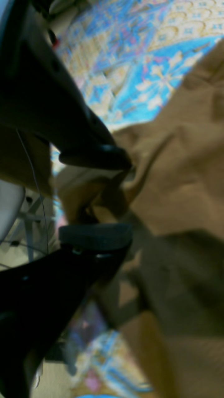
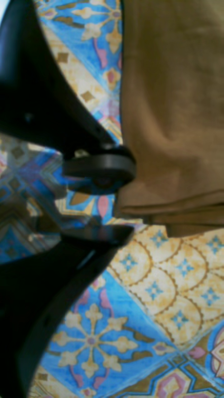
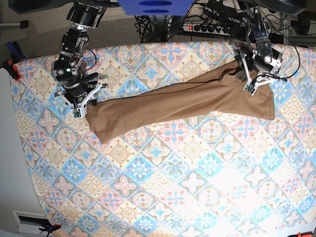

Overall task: Layout the t-shirt on the table in an organized manner, then fold the t-shirt properly
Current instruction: 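Lift both strip ends and drag the strip toward the robot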

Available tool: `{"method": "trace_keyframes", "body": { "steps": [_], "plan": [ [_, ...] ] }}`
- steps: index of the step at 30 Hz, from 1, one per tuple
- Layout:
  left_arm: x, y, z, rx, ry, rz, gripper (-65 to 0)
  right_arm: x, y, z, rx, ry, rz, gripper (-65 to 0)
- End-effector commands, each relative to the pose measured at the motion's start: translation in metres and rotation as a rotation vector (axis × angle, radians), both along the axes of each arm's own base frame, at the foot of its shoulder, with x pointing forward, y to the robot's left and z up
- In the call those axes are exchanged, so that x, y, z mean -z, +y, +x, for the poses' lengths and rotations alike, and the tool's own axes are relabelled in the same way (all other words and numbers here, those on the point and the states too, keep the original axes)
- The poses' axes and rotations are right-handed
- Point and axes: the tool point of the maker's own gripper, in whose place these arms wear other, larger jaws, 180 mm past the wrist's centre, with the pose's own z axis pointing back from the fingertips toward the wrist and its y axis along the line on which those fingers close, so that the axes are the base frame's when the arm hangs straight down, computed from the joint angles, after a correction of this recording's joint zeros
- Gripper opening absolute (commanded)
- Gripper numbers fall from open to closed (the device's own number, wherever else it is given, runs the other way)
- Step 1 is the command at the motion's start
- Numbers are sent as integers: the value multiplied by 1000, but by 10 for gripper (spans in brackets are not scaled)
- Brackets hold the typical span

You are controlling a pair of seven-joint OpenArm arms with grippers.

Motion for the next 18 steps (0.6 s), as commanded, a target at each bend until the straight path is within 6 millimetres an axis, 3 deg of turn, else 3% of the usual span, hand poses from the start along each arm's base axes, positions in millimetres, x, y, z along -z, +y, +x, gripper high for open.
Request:
{"method": "trace_keyframes", "body": {
  "steps": [1, 5, 12, 18],
  "plan": [
    [-11, -1, 8, 3, -44, 11, -383, -14, -3, 10, 1, -53, -7, -394],
    [-16, -4, 17, -34, -85, -8, -386, -14, -3, 11, 1, -56, -7, -387],
    [-14, -7, 15, -71, -98, -38, -386, -14, -4, 10, 3, -54, -7, -387],
    [-25, -25, 40, -73, -212, -198, -386, -16, -12, 10, 32, -67, -1, -388]
  ]
}}
